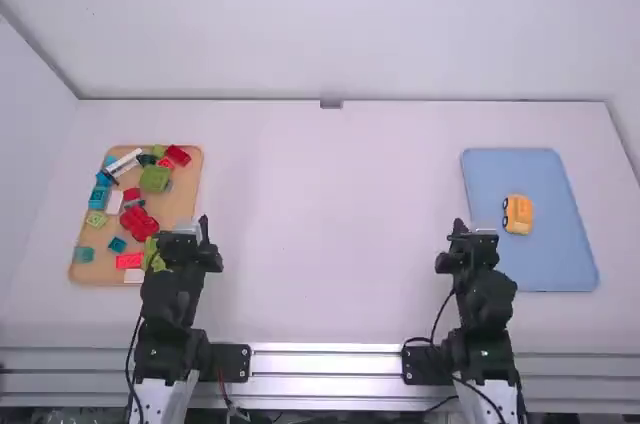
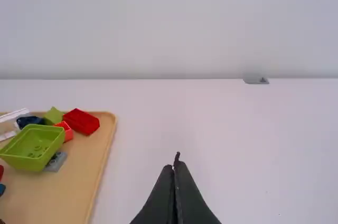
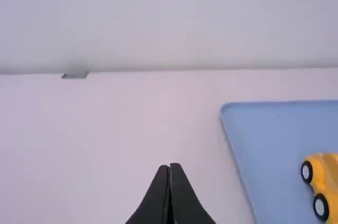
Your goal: Assemble lego blocks to make yellow taxi
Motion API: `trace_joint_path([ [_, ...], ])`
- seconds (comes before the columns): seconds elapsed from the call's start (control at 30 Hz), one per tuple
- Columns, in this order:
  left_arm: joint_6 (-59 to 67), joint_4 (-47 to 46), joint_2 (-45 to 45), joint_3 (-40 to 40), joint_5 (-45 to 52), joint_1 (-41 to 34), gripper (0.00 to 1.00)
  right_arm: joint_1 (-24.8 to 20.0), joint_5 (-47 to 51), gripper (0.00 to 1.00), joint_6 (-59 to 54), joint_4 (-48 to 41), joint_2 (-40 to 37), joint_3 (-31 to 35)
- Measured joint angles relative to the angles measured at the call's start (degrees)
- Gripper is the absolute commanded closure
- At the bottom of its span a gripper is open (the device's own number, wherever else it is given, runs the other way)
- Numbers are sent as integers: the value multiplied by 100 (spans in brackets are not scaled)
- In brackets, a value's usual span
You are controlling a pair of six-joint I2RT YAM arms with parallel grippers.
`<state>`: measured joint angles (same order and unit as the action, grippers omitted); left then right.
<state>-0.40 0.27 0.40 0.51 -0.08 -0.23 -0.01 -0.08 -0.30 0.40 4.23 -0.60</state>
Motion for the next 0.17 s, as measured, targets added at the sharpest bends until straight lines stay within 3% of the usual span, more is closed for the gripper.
trace_joint_path([
  [0.17,0,0,0,2,0,2,100,0,-9,100,4,0,-267,0],
])
